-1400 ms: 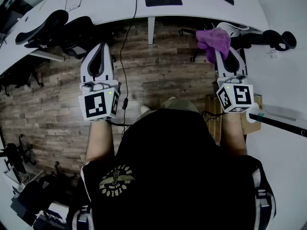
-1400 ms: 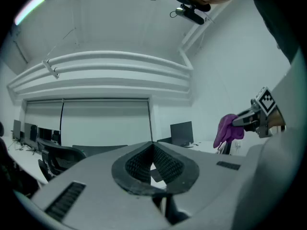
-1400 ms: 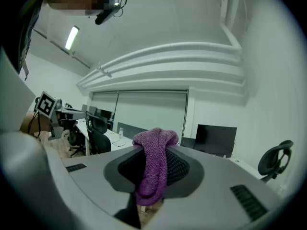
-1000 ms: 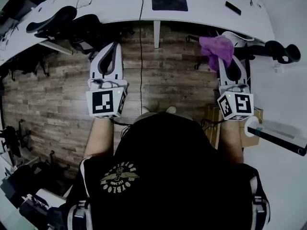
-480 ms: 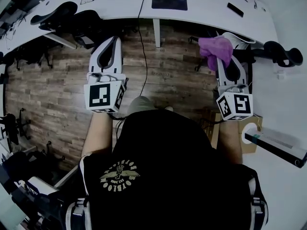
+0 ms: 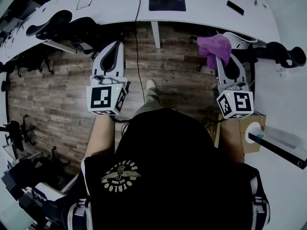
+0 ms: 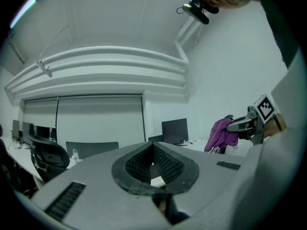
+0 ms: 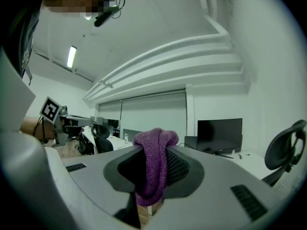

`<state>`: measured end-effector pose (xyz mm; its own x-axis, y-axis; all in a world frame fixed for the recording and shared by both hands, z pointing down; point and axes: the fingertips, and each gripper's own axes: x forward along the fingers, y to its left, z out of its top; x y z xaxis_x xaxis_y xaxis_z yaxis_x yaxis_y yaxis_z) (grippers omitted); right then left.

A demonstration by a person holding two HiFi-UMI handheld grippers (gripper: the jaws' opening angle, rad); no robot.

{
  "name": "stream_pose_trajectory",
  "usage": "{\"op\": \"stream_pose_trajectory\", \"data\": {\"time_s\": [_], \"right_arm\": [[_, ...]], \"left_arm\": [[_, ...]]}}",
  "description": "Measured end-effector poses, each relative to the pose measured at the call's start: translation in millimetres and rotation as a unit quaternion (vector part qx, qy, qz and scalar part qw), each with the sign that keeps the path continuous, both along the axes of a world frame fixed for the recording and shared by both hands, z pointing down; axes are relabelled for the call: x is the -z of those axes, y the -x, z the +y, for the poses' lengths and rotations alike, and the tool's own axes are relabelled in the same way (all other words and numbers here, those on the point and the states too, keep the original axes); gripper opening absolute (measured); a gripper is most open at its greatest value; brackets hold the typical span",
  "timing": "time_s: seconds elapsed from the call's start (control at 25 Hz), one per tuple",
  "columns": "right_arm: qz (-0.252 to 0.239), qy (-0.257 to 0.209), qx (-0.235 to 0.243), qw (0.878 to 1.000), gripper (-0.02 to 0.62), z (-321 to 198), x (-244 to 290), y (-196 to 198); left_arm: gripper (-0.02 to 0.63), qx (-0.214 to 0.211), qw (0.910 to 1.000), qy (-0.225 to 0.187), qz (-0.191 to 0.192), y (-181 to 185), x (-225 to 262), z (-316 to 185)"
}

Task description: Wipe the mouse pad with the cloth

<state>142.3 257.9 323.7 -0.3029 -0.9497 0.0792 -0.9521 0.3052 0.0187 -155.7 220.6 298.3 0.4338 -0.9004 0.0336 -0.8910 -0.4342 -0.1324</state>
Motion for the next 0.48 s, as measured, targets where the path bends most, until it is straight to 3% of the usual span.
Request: {"op": "stream_pose_trajectory", "data": {"time_s": [0.48], "right_arm": [[-0.002,0.015,-0.024,1.0,0.089,-68,-4,0]], "left_arm": [[0.002,-0.029,0.9993,0.006,-0.021,-4,-4,-79]]}}
